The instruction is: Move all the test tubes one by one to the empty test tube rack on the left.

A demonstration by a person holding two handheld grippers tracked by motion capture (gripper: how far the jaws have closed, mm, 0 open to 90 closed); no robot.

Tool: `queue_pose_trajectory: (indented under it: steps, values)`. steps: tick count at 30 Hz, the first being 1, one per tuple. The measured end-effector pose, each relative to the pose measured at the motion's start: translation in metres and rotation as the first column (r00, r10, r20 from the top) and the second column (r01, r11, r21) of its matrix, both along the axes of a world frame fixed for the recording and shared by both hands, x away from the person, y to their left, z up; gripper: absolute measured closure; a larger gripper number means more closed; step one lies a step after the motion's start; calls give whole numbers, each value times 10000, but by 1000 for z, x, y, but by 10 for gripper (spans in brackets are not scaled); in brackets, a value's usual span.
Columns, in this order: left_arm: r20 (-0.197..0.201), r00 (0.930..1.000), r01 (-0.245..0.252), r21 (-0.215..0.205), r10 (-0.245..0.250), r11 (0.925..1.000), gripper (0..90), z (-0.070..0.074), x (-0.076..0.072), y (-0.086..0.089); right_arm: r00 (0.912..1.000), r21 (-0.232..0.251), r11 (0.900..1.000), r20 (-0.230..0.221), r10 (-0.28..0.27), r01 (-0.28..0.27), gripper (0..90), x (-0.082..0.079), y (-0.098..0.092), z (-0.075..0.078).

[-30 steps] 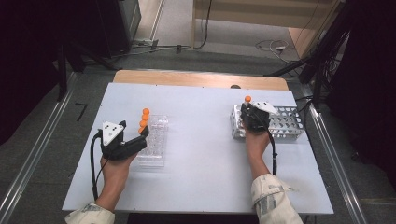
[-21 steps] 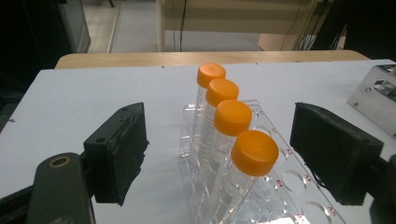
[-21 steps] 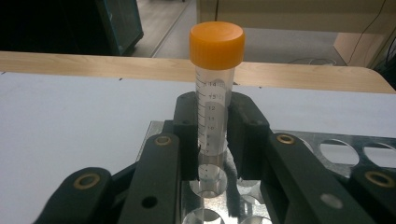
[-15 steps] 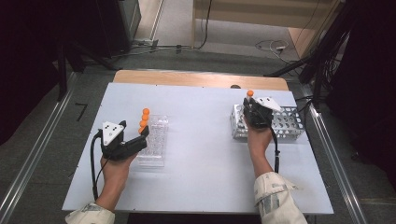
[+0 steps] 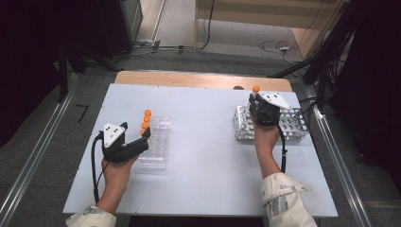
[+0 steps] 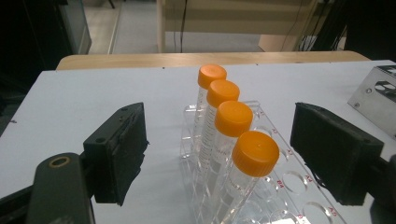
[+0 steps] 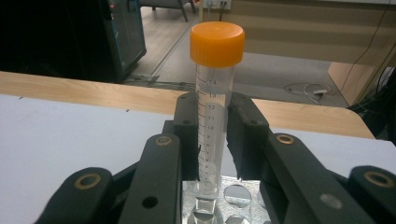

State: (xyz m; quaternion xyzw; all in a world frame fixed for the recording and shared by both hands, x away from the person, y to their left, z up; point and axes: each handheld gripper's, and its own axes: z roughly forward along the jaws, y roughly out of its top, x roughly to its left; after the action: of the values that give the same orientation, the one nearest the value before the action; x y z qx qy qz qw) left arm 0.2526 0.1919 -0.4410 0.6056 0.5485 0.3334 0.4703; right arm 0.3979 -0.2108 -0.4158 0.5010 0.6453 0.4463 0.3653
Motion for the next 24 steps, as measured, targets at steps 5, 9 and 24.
queue_pose_trajectory:
  steps: [5, 9, 24]
  values:
    - [19, 10000, -11, -2, 11, 10000, 190, 0, 0, 0, 9994, 63, 9995, 151, 312, -313, 726, -8, 0, 7]
    - [59, 10000, -47, -2, 47, 10000, 190, 0, -1, -1, 9972, 176, 9971, 139, 736, -738, 726, -17, 2, 13]
    - [317, 9993, 177, -37, -176, 9998, 187, 5, -6, -7, 9633, 411, 9627, -107, 2681, -2674, 726, -54, 28, 12]
